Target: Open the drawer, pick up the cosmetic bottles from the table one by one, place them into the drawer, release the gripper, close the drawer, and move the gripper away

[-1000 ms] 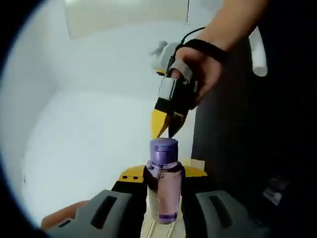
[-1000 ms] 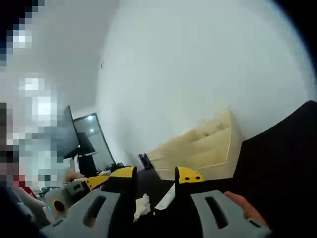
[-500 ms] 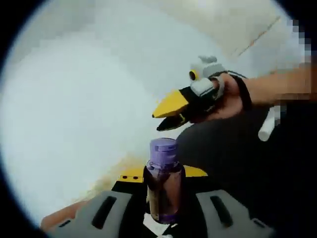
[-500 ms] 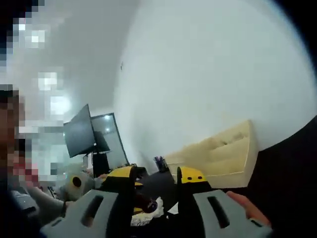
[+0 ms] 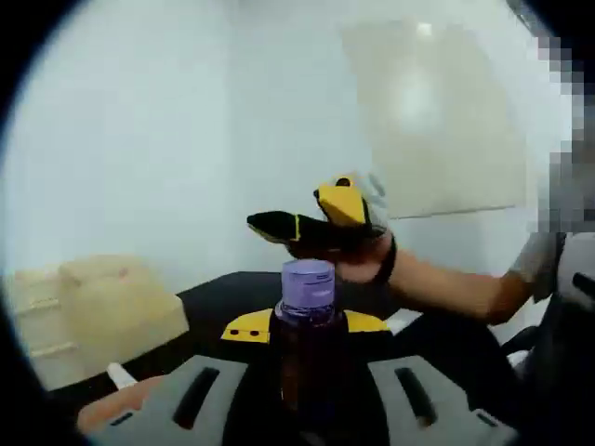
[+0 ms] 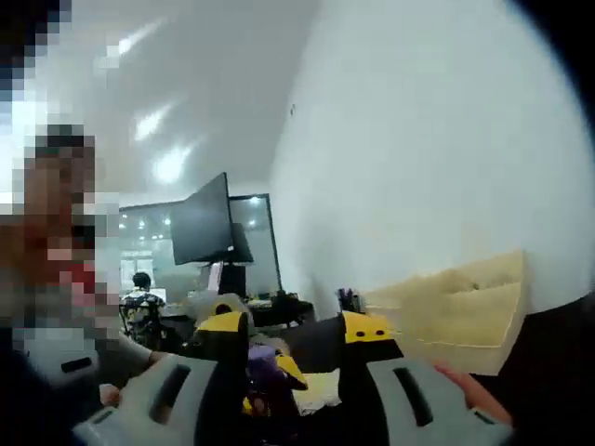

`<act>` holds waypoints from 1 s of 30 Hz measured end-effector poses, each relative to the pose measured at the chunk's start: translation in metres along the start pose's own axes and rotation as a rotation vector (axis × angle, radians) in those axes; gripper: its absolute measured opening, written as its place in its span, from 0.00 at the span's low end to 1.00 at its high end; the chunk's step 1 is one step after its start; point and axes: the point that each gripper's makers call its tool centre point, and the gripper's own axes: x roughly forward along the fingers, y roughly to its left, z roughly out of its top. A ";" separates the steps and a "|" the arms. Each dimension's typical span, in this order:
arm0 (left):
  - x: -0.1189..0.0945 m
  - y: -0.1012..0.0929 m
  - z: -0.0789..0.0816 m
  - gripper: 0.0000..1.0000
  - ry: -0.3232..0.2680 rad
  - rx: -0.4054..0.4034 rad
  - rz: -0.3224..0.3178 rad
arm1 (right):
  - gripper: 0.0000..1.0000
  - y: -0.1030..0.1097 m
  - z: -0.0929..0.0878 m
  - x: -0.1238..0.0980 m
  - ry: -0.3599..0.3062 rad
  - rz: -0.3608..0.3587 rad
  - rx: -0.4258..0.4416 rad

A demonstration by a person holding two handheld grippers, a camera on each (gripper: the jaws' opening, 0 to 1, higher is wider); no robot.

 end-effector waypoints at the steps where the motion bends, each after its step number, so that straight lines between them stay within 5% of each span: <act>1: -0.001 -0.002 0.002 0.21 -0.012 -0.033 -0.020 | 0.34 0.003 -0.004 0.001 0.020 0.013 -0.011; 6: -0.007 -0.009 0.004 0.21 -0.049 -0.147 -0.122 | 0.34 0.018 -0.030 0.012 0.140 0.061 -0.038; 11: -0.008 -0.014 -0.006 0.21 -0.010 -0.151 -0.160 | 0.34 0.014 -0.037 0.018 0.163 0.057 -0.013; 16: -0.010 -0.032 -0.009 0.21 0.002 -0.214 -0.283 | 0.32 0.033 -0.049 0.018 0.231 0.169 0.085; 19: -0.010 -0.037 -0.010 0.21 0.002 -0.229 -0.303 | 0.32 0.037 -0.056 0.021 0.262 0.182 0.081; 23: -0.011 -0.034 -0.012 0.21 0.013 -0.218 -0.284 | 0.29 0.032 -0.064 0.026 0.297 0.148 0.047; 27: -0.007 -0.011 -0.014 0.21 0.011 -0.207 -0.143 | 0.28 0.011 -0.057 0.029 0.279 0.036 0.004; 30: -0.007 -0.005 -0.015 0.21 0.009 -0.226 -0.127 | 0.27 0.004 -0.053 0.030 0.280 -0.009 -0.008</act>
